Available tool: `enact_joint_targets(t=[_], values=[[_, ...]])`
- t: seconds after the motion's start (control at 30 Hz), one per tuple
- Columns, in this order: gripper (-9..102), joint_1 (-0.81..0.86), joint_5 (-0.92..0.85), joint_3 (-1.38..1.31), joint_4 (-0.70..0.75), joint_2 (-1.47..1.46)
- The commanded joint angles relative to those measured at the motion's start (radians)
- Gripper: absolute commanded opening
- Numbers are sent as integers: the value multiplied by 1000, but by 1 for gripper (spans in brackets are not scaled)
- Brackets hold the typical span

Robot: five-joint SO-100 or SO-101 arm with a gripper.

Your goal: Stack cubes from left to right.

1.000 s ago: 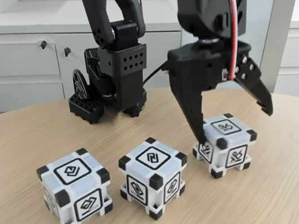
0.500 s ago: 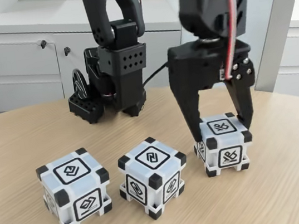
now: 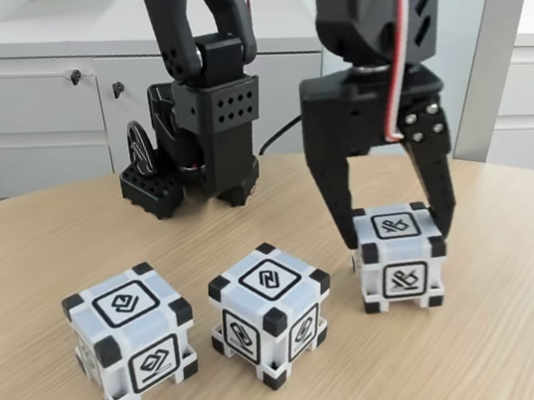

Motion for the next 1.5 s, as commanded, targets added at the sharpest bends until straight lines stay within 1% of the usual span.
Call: enact_joint_targets(t=[0.0,0.1,0.33,0.67,0.83,1.03,1.13,1.27,1.37,1.47], values=[[0,6,61,-25,-5,135],[0,38,106,-25,-3,229],[0,201,156,-26,-5,396],[0,615,229,-26,-5,509],[0,741,273,-23,-2,509],[0,798,348,-11,20,511],[0,798,411,-15,104,511],[0,792,457,-23,270,511],[0,792,474,-26,330,511],[0,796,499,-25,345,511]])
